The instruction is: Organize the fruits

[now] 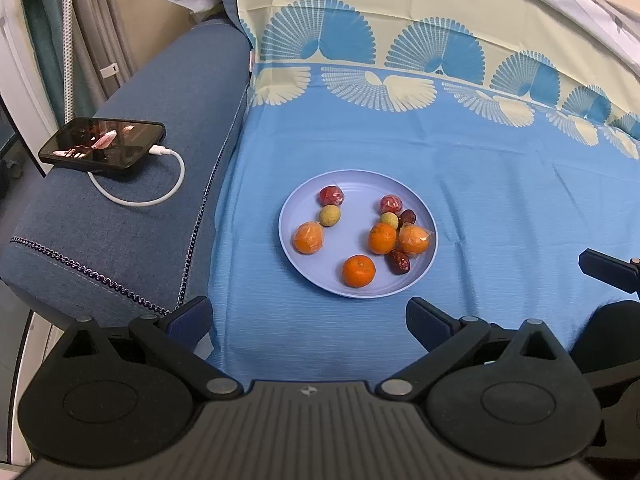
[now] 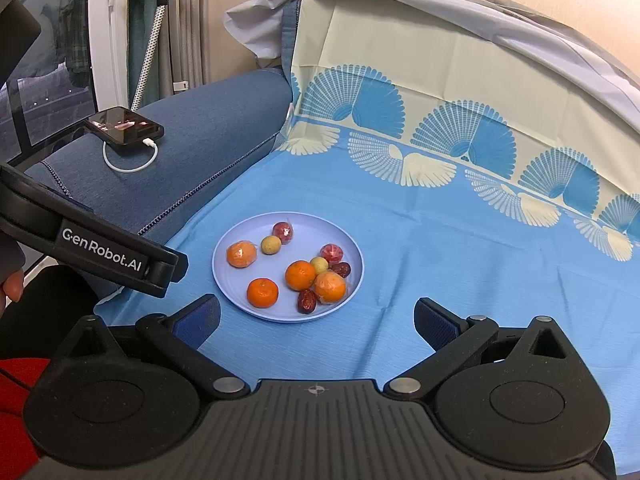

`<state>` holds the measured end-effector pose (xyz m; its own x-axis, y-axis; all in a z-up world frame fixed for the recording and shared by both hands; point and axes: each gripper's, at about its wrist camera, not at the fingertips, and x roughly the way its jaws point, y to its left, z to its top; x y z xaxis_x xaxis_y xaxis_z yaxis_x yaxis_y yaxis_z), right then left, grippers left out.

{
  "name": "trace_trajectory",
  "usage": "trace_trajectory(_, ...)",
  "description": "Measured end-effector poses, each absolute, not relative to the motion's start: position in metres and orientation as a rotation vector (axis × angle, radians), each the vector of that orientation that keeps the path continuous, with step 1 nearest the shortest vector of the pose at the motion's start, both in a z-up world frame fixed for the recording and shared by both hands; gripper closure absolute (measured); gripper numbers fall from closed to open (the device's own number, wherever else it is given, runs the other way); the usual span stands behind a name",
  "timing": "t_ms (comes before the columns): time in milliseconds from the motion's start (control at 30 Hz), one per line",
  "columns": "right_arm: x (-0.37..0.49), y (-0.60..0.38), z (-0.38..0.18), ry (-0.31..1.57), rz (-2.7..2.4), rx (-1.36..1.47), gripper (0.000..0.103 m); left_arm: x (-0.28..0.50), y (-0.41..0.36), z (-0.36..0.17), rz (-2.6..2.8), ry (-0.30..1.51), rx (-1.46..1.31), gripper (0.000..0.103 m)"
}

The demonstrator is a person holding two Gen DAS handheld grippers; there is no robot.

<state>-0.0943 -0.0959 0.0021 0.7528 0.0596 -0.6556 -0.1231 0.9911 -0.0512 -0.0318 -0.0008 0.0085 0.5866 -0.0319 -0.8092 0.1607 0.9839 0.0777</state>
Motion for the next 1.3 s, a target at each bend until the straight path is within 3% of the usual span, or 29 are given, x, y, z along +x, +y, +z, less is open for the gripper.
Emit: trace_trajectory(1300, -0.0941, -0.0947, 0.0024, 0.715, 0.1, -0.1, 0.001, -0.0295, -0.0035, 0.0066, -0.101, 0.945, 0.186, 0.0)
